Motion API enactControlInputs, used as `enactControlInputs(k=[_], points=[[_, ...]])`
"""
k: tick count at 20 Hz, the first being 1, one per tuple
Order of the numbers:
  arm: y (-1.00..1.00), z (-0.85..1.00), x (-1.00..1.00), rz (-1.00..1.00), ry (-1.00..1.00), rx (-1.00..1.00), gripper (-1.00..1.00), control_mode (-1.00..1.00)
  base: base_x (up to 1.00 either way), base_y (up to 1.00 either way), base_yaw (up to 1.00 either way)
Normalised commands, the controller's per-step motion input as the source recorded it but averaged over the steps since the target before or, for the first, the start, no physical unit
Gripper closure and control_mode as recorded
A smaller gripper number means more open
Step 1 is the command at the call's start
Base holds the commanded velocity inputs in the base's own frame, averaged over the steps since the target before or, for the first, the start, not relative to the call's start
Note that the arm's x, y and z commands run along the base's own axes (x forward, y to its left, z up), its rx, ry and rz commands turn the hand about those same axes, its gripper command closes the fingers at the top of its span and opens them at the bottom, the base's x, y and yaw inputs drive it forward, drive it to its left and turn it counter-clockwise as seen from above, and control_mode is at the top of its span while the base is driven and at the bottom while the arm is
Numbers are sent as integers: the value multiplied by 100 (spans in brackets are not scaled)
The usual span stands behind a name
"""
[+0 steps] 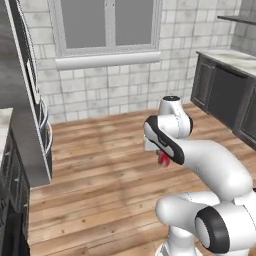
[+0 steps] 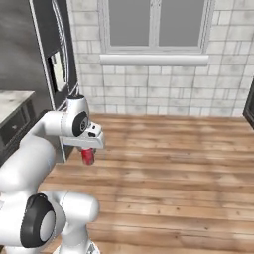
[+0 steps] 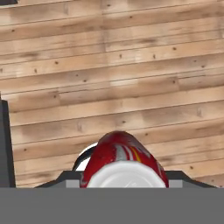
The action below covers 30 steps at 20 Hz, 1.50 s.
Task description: Four empty soda cans are scattered around the kitchen. Gather all the cans and cluster them next to the stove for recycling.
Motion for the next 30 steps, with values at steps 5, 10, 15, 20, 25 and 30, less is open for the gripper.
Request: enactControlInputs(k=[5,10,15,20,25,30], points=[[0,0,0,0,0,0,100,100,81,32,16],[0,0,0,0,0,0,100,100,59,30,22],[0,0,0,0,0,0,100,100,17,17,37],[0,0,0,0,0,0,100,100,0,9,45],[0,0,0,0,0,0,100,100,0,7,45],[0,0,0,0,0,0,100,100,3,1,46]])
